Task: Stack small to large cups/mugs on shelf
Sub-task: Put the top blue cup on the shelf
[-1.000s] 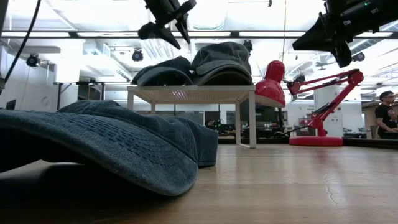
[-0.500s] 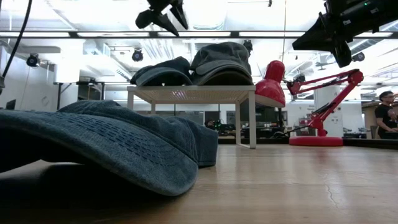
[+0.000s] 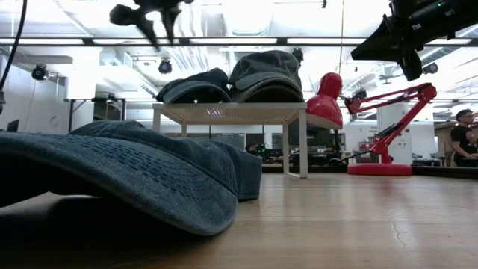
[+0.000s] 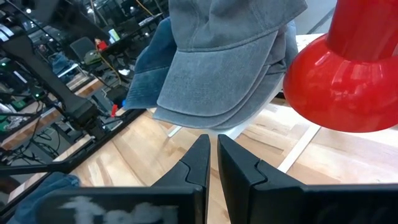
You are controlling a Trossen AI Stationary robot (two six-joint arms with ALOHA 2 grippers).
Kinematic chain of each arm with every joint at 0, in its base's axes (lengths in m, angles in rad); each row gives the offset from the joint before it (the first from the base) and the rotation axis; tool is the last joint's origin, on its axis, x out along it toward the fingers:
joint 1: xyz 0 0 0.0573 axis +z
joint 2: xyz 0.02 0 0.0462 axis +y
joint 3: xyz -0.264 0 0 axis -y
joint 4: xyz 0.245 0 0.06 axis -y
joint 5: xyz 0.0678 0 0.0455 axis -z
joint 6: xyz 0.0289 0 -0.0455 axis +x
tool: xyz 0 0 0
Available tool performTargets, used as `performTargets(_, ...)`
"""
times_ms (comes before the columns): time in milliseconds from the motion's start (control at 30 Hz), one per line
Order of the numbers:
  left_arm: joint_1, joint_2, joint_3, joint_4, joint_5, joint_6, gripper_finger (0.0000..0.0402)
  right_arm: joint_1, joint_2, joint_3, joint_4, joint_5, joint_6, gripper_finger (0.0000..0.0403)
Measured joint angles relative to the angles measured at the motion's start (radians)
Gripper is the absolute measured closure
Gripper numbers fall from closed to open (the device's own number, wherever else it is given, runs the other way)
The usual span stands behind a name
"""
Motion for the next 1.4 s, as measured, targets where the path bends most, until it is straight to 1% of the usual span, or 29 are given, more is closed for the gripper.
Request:
performTargets(67, 0.000, 0.003, -0.013, -0.049, -0.059, -0.059, 0.0232, 0.000, 0.000, 0.000, 0.000, 0.000, 0.001, 0.0374)
performTargets(133, 0.002, 0.003, -0.039, -0.054, -0.086, -0.075, 0.0232, 0.000, 0.000, 0.000, 0.000, 0.000, 0.002, 0.0374)
performTargets(367, 0.041, 0.005, -0.145, 0.002, -0.091, -0.082, 0.0232, 0.000, -0.001, 0.000, 0.005, 0.000, 0.002, 0.0374)
performTargets(467, 0.070, 0.005, -0.181, 0.015, -0.109, -0.083, 0.0232, 0.000, -0.001, 0.000, 0.005, 0.000, 0.002, 0.0374)
performTargets(633, 0.122, 0.004, -0.252, 0.080, -0.113, -0.066, 0.0232, 0.000, -0.001, 0.000, 0.008, 0.000, 0.002, 0.0374)
performTargets(900, 0.174, 0.004, -0.355, 0.266, -0.097, -0.015, 0.0232, 0.000, -0.001, 0.000, 0.008, 0.000, 0.002, 0.0374)
performTargets(1267, 0.203, 0.007, -0.368, 0.497, -0.097, 0.109, 0.0232, 0.000, 0.000, 0.000, 0.008, 0.000, 0.002, 0.0374)
performTargets(1400, 0.205, 0.008, -0.377, 0.532, -0.096, 0.118, 0.0232, 0.000, 0.000, 0.000, 0.008, 0.000, 0.002, 0.0374)
